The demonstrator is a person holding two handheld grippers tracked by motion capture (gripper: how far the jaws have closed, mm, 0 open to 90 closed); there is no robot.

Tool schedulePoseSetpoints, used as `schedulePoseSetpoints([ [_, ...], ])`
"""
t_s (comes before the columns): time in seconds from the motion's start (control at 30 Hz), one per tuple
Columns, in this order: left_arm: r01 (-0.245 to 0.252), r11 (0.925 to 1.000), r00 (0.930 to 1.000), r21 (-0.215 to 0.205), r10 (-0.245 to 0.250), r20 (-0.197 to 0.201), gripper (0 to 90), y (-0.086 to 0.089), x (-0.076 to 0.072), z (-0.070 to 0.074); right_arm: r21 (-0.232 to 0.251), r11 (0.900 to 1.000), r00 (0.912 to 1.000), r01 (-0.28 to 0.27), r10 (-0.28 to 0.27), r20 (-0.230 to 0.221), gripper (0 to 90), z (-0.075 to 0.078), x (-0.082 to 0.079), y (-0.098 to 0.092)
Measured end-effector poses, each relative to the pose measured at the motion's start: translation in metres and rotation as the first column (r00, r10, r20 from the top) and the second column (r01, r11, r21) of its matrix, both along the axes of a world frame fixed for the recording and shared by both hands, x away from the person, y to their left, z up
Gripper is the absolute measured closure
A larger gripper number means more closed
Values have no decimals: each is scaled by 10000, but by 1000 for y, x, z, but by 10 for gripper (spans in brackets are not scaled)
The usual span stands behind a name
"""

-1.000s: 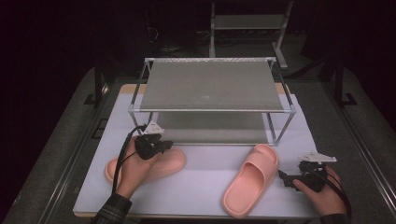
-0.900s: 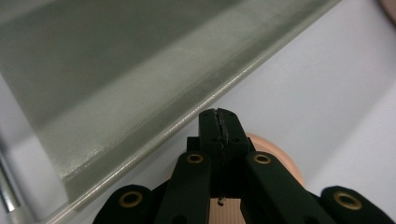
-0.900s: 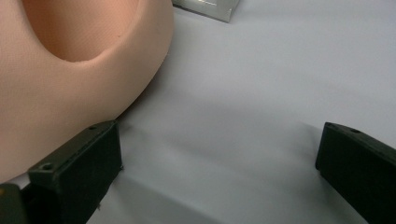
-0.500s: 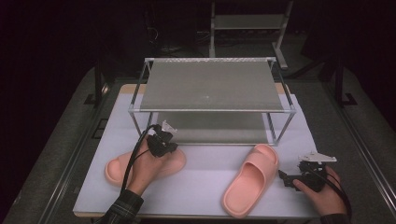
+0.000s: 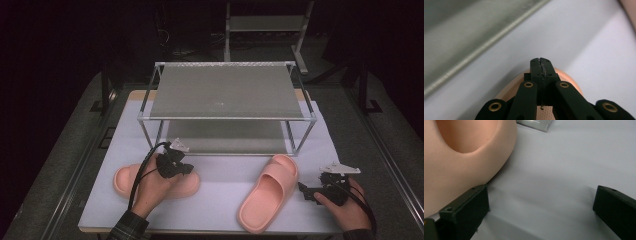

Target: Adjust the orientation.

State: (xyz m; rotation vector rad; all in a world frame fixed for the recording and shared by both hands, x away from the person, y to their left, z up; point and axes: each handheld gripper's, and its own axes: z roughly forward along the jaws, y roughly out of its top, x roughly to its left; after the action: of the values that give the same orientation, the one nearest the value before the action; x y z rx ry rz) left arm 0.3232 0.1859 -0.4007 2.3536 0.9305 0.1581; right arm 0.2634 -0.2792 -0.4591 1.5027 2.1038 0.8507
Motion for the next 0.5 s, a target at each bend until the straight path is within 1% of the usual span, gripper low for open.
schedulePoseSetpoints([
  [0.1,187,9997,9998,-156,-189,-104,900,1,-12,0,-7,10000,10000,-2,2,-1,0,0,0,0],
  [0.17,394,9991,9991,-139,-396,-128,900,2,-20,0,-4,10000,10000,-3,3,3,0,0,0,0],
  [0.33,735,9971,9972,-173,-737,-83,900,5,-41,0,-11,10000,10000,-2,2,5,0,0,0,0],
  [0.4,849,9963,9963,-147,-850,-97,900,7,-46,0,-11,10000,10000,1,-1,2,0,0,0,0],
  [0.5,878,9956,9960,-327,-882,-120,900,10,-51,0,-10,10000,10000,3,-3,-1,0,0,0,0],
])
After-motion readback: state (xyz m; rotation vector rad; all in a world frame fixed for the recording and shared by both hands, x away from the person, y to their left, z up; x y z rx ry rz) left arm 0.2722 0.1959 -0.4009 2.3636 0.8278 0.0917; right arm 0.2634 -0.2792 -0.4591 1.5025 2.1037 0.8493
